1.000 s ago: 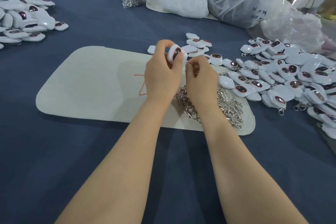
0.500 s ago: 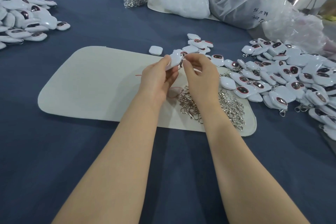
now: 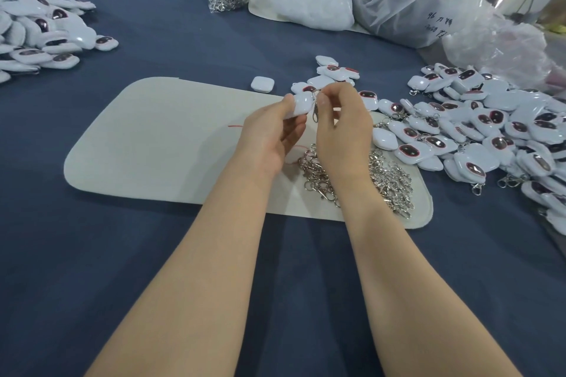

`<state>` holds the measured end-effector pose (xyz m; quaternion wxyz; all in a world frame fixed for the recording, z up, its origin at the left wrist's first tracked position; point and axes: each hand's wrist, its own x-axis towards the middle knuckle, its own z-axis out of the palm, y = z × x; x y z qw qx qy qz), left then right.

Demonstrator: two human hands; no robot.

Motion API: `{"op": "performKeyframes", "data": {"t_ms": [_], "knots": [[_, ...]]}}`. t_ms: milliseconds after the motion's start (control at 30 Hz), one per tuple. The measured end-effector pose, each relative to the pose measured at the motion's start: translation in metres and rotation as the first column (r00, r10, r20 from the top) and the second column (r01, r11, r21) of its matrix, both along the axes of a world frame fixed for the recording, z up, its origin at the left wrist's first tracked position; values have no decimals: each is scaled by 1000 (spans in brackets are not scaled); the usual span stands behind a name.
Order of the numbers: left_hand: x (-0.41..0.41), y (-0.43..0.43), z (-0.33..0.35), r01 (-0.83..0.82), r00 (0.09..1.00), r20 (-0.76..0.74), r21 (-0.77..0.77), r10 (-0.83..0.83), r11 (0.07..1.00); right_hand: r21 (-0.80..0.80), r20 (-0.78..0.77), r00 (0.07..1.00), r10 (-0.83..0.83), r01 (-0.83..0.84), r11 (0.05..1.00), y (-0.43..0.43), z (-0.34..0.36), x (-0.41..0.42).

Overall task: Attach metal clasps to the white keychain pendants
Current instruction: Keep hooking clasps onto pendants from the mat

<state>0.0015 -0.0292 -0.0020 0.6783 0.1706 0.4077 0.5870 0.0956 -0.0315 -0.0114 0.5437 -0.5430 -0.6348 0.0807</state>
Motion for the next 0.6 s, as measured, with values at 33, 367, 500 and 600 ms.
{"op": "performKeyframes", "data": {"t_ms": [33,367,500,600], "knots": [[0,0,0,-9,1000,-8,13,10,1000,3,13,1000,-5,5,1000,0,0,0],[4,-7,5,-135,827,-471,365,307,921,-38,196,978,-74,83,996,3,-7,4],[7,-8,3,-66,723,-583,476,371,877,-55,288,953,-89,109,992,5,-10,6],[8,-6,-1,-34,657,-621,542,427,840,-50,325,942,-86,108,993,6,-10,7]]}}
